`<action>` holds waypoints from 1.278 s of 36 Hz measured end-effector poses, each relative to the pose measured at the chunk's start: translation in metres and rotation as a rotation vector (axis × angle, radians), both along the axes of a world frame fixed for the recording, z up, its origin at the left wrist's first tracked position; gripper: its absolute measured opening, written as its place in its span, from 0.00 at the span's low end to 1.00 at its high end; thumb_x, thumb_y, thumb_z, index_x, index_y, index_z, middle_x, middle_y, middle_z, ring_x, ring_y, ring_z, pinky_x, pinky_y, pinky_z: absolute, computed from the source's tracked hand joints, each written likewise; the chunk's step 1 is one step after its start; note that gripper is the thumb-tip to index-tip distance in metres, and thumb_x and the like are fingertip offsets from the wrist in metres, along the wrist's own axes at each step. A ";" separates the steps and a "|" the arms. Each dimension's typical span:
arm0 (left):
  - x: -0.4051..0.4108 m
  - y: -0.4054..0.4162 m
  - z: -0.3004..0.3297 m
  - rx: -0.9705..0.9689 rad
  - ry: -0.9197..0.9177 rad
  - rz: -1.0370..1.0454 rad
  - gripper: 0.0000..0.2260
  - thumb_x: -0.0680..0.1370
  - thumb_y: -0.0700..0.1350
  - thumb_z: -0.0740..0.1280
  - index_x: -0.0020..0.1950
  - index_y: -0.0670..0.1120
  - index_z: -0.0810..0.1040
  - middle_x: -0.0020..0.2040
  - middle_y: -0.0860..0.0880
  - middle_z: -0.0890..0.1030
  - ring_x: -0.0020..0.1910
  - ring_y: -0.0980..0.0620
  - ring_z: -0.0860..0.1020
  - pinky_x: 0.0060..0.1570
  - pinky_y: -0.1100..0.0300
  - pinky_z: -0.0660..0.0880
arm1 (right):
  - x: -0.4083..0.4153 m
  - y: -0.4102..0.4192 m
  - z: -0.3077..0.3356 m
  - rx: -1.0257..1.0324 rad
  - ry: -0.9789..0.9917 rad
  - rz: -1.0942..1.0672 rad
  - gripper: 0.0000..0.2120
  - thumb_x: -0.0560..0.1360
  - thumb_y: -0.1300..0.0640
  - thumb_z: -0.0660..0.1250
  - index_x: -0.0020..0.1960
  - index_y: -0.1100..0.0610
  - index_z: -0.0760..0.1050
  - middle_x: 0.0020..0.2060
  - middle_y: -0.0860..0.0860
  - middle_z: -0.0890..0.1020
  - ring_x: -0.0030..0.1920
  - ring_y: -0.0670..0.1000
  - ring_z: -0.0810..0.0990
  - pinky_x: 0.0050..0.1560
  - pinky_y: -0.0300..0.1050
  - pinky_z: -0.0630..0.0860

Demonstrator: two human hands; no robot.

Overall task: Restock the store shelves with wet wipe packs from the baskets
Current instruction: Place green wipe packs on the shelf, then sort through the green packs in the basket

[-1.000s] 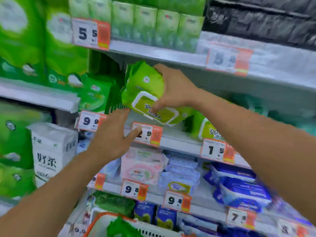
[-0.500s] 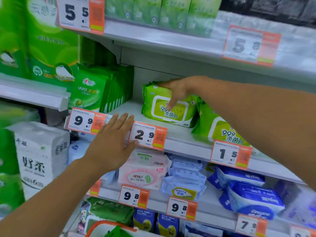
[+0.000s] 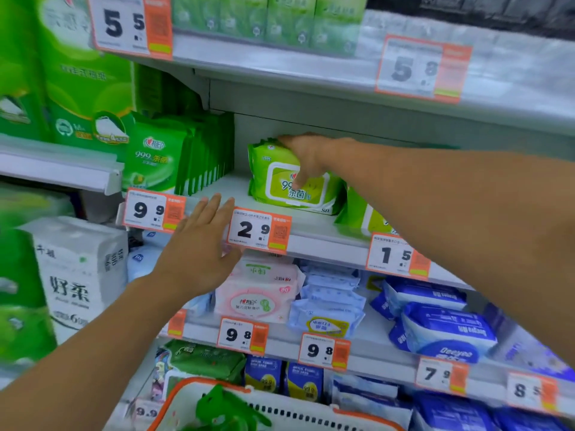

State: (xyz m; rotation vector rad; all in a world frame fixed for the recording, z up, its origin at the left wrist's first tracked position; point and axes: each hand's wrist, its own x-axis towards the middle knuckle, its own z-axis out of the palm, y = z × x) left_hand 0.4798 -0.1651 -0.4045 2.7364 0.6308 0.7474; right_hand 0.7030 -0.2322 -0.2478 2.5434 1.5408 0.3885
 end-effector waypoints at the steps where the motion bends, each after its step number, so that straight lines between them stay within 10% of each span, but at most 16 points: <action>1: -0.001 -0.004 -0.001 0.011 -0.019 0.002 0.36 0.80 0.52 0.65 0.82 0.48 0.49 0.82 0.47 0.48 0.81 0.47 0.46 0.78 0.46 0.50 | -0.006 -0.003 -0.004 0.062 -0.051 -0.001 0.50 0.63 0.49 0.83 0.78 0.49 0.59 0.72 0.55 0.72 0.69 0.60 0.73 0.67 0.58 0.71; 7: -0.015 -0.047 -0.025 0.182 -0.123 -0.119 0.16 0.77 0.47 0.68 0.64 0.45 0.76 0.58 0.44 0.79 0.56 0.39 0.77 0.51 0.45 0.76 | -0.081 -0.086 -0.081 0.800 -0.062 0.342 0.21 0.73 0.64 0.67 0.66 0.57 0.75 0.61 0.55 0.78 0.60 0.57 0.77 0.58 0.50 0.74; 11: -0.020 -0.097 -0.088 0.017 0.360 -0.196 0.11 0.77 0.54 0.66 0.56 0.52 0.76 0.49 0.48 0.82 0.51 0.43 0.79 0.47 0.52 0.76 | -0.132 -0.165 -0.214 1.173 0.375 0.282 0.09 0.75 0.61 0.65 0.55 0.59 0.78 0.45 0.52 0.81 0.43 0.51 0.79 0.45 0.42 0.76; 19: -0.095 -0.174 -0.257 -0.341 1.184 -0.199 0.16 0.78 0.54 0.67 0.44 0.41 0.80 0.44 0.43 0.81 0.43 0.44 0.79 0.46 0.52 0.76 | -0.171 -0.288 -0.450 -0.110 1.056 -0.637 0.14 0.73 0.53 0.74 0.51 0.61 0.77 0.45 0.56 0.79 0.45 0.55 0.79 0.47 0.46 0.79; 23: -0.131 -0.172 -0.286 -0.420 1.338 -0.127 0.12 0.78 0.55 0.68 0.50 0.46 0.79 0.50 0.45 0.80 0.49 0.46 0.78 0.52 0.52 0.76 | -0.170 -0.309 -0.481 -0.132 1.328 -0.912 0.39 0.68 0.48 0.80 0.70 0.64 0.68 0.64 0.60 0.76 0.64 0.60 0.76 0.64 0.51 0.76; 28: -0.134 -0.169 -0.298 -0.538 1.171 -0.012 0.23 0.78 0.54 0.68 0.69 0.44 0.72 0.62 0.43 0.77 0.55 0.47 0.75 0.50 0.59 0.71 | -0.130 -0.318 -0.583 0.204 1.466 -1.142 0.76 0.26 0.36 0.82 0.70 0.60 0.67 0.57 0.57 0.80 0.53 0.59 0.82 0.55 0.56 0.82; 34: -0.107 -0.176 -0.318 -0.702 1.028 -0.003 0.33 0.78 0.55 0.69 0.78 0.43 0.62 0.73 0.42 0.70 0.64 0.45 0.74 0.59 0.57 0.71 | -0.109 -0.293 -0.612 0.608 1.514 -1.417 0.59 0.44 0.49 0.73 0.72 0.51 0.54 0.56 0.62 0.76 0.49 0.64 0.80 0.51 0.64 0.79; 41: -0.075 -0.169 -0.328 -0.779 0.988 0.001 0.30 0.77 0.57 0.70 0.73 0.44 0.68 0.70 0.44 0.73 0.65 0.45 0.74 0.64 0.51 0.72 | -0.141 -0.293 -0.544 0.325 1.738 -1.329 0.36 0.61 0.51 0.84 0.64 0.59 0.76 0.55 0.58 0.83 0.51 0.57 0.83 0.40 0.47 0.82; 46: -0.066 -0.152 -0.325 -0.689 1.003 0.026 0.19 0.78 0.56 0.68 0.63 0.45 0.77 0.62 0.45 0.77 0.59 0.46 0.75 0.58 0.54 0.73 | -0.145 -0.282 -0.469 -0.104 1.641 -0.996 0.33 0.79 0.46 0.67 0.78 0.58 0.60 0.75 0.58 0.66 0.73 0.59 0.67 0.70 0.51 0.67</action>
